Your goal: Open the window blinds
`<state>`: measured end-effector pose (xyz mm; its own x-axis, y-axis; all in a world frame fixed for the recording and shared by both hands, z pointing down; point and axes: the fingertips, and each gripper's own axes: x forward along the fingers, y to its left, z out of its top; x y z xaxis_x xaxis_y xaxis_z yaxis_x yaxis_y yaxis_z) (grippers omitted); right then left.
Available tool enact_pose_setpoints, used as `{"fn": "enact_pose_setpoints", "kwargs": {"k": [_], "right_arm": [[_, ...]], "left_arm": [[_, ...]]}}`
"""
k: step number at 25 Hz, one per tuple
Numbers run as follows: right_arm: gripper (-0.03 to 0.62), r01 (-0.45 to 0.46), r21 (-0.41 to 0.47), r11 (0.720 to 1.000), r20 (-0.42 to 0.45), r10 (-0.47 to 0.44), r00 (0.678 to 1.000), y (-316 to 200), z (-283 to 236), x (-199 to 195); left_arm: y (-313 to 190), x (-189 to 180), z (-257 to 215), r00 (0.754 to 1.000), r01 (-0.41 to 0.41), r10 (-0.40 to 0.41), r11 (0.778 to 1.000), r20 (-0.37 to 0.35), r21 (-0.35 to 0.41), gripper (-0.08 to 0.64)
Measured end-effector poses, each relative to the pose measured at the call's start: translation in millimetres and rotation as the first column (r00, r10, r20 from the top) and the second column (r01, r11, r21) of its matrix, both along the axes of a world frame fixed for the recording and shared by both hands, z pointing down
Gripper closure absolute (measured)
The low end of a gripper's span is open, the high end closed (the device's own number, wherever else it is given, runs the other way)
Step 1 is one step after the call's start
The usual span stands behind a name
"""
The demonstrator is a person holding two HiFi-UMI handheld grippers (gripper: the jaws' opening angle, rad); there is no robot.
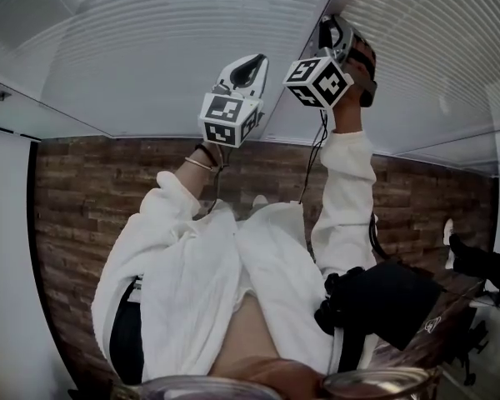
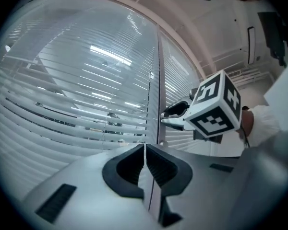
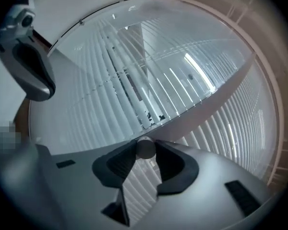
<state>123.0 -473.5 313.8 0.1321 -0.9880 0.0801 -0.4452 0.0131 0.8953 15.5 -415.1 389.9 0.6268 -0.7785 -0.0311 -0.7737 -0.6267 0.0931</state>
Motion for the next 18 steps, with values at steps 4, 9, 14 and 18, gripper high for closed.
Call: {"fn": "enact_pose_setpoints", "kwargs": {"k": [4,9,14,18], "right_arm": [[0.466,0.025,0.017,1.000,0.195,-0.028,0.980,-1,-2,2],[0.466,0.050,0.110,0.993,0.853,-0.120,0.507,-1,-9,14],[0.466,0.048,0.130,0.990,0.866,-0.137,0.482,0,-5,15],[0.466,0.042,0.101,0.994,0.354,-0.075,0.932,3,-5,0]], "left_arm": [[-1,3,-1,1.000,0.005,-0.005,1.000,0.000,0.006,0.558],[-2,-1,-2,1.000,0.024,-0.024,1.000,-0.001,0.005,0.558],[-5,-3,1,1.000,0.026,-0.026,1.000,0.004,0.003,0.557],[-6,-3,-1,1.000,0.019,-0.019,1.000,0.005,0.010,0.558]]}}
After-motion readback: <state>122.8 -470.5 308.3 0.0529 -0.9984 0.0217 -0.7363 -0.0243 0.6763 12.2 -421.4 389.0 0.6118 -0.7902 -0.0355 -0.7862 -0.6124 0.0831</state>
